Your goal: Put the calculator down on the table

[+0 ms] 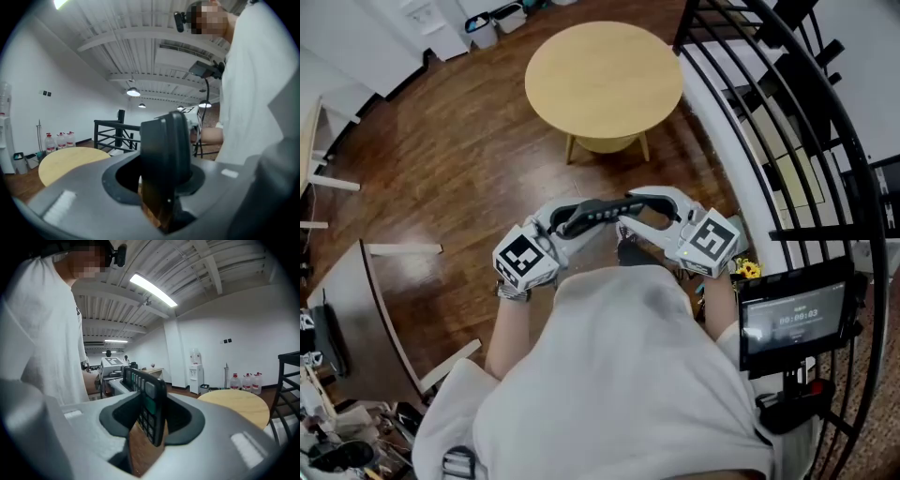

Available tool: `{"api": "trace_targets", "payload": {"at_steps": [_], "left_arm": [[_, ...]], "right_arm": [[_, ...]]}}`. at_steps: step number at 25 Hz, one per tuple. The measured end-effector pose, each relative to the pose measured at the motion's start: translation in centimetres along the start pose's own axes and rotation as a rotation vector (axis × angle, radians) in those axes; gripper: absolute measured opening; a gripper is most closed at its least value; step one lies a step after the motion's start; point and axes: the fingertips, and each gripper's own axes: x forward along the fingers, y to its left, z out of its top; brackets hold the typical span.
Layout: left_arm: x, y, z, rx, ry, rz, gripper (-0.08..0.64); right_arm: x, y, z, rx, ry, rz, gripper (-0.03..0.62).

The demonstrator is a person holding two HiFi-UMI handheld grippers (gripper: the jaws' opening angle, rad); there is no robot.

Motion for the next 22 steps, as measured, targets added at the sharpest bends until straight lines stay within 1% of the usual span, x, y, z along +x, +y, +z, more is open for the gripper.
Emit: {"api": "trace_targets", "payload": {"at_steps": [6, 8, 10, 12, 15, 17, 20, 22], "left_arm": [[5.1, 5.2, 2.0, 0.034, 0.016, -0.035, 0.147], [6.9, 7.1, 2.1, 0.023, 0.015, -0.032, 0.147], [8.4, 9.0, 2.4, -0.004, 0.012, -0.022, 0.147], [9.9, 11.6, 2.8, -0.023, 0.018, -0.018, 0.149], [11.8, 15.7, 3.1, -0.029, 0.029, -0.018, 0.149], [12.5, 16.1, 3.1, -0.037, 0.028, -0.01, 0.149], [12.8, 15.3, 3.4, -0.072, 0.021, 0.009, 0.15], [12.7, 15.4, 3.4, -0.06, 0.027, 0.012, 0.149]], "right_arm": [[-0.6, -7.6, 0.6, 0.032, 0.001, -0.004, 0.143], [-0.5, -10.2, 0.4, 0.035, 0.004, -0.003, 0.143], [-0.4, -12.7, 0.3, 0.041, 0.007, 0.001, 0.143], [0.1, -15.7, 0.4, 0.054, 0.015, 0.01, 0.143], [1.3, -20.2, 0.8, 0.065, 0.027, 0.019, 0.143], [1.2, -20.9, 0.6, 0.063, 0.029, 0.02, 0.143], [0.5, -20.4, 0.4, 0.069, 0.031, 0.029, 0.143], [0.6, -20.5, 0.6, 0.067, 0.031, 0.04, 0.143]]}}
